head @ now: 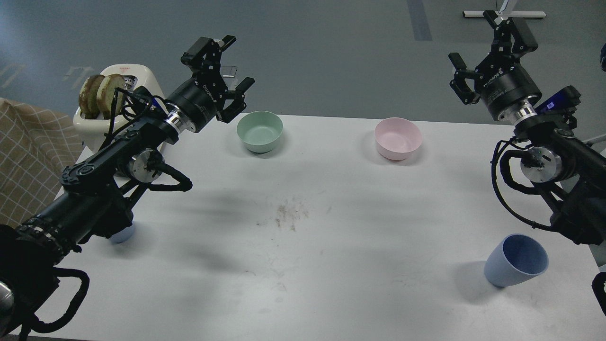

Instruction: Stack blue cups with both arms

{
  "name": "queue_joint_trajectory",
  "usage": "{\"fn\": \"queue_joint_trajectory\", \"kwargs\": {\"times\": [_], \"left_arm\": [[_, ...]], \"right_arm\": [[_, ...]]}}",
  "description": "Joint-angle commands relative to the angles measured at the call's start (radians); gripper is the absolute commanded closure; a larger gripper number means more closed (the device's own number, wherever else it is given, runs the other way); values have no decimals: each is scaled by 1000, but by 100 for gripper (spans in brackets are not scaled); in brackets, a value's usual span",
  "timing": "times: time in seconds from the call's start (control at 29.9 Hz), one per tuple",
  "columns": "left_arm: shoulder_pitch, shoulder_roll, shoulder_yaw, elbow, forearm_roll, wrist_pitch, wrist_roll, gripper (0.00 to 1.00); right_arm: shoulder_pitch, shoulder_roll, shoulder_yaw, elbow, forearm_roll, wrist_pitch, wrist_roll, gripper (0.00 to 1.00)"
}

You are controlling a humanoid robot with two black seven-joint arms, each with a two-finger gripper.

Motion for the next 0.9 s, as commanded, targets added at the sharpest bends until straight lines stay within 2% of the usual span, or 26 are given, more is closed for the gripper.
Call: {"fn": "queue_joint_trajectory", "kwargs": {"times": [0.0,0.43,0.77,0.87], "left_arm": [[2,-2,-4,-4,0,1,-3,2],[-1,-3,-4,5,2,0,0,2],[-3,9,-42,15,-18,0,-18,2],[-11,6,-46,20,-26,9,-44,2]], "right_arm": [[-12,2,0,1,0,1,0,0],[-21,3,0,-5,-6,-9,0,0],[-4,5,0,-54,-5,-8,0,0],[-4,5,-3,-48,-5,-3,0,0]]}}
